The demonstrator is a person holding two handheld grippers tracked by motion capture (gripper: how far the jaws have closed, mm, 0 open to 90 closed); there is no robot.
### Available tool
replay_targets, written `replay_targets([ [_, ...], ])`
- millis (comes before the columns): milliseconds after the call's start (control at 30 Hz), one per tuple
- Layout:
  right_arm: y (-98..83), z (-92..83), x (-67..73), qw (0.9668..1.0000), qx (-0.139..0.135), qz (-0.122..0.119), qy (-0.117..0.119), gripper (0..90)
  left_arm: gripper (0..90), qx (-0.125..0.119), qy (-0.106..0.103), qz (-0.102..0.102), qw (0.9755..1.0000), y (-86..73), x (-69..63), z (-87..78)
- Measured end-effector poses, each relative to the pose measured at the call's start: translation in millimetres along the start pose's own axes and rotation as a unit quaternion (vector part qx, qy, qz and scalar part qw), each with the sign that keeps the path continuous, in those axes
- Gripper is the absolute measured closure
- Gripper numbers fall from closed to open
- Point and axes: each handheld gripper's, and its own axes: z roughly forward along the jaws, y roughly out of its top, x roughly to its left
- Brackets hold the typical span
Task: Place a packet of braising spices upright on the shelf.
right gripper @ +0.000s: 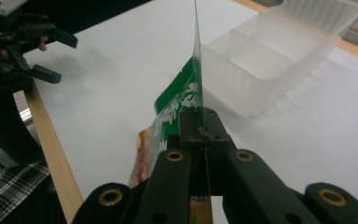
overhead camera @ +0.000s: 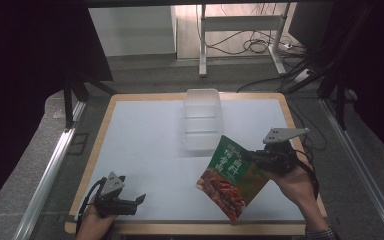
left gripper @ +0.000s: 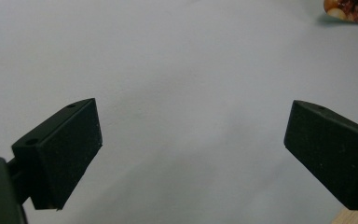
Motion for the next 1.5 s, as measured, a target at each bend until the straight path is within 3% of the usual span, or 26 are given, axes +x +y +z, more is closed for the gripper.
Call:
replay_targets([
  [300,26.4,-6.9,14.9,0.9993,-0.011,-0.037,0.001,89.3,4.0,0.002,0.000,0.001,1.0000,0.1,-0.6,0.0],
  [567,43.3,-7.2,16.5,0.9980,-0.019,-0.058,-0.014,89.3,3.8,-0.001,-0.001,-0.002,1.0000,-0.1,0.6,-0.3],
  [967,61.2,1.4,9.0,0.9983,-0.031,-0.049,0.003,89.3,3.3,-0.004,-0.001,-0.010,0.9999,-0.4,1.6,-0.7],
  [1233,73.2,11.4,9.2,0.9981,-0.028,-0.056,0.001,89.3,3.3,-0.003,0.000,-0.008,1.0000,-0.4,1.1,-0.5],
  [1500,96.9,27.1,6.2,0.9975,-0.035,-0.061,0.009,89.3,3.4,-0.002,0.001,-0.003,1.0000,-0.4,0.9,-0.5],
])
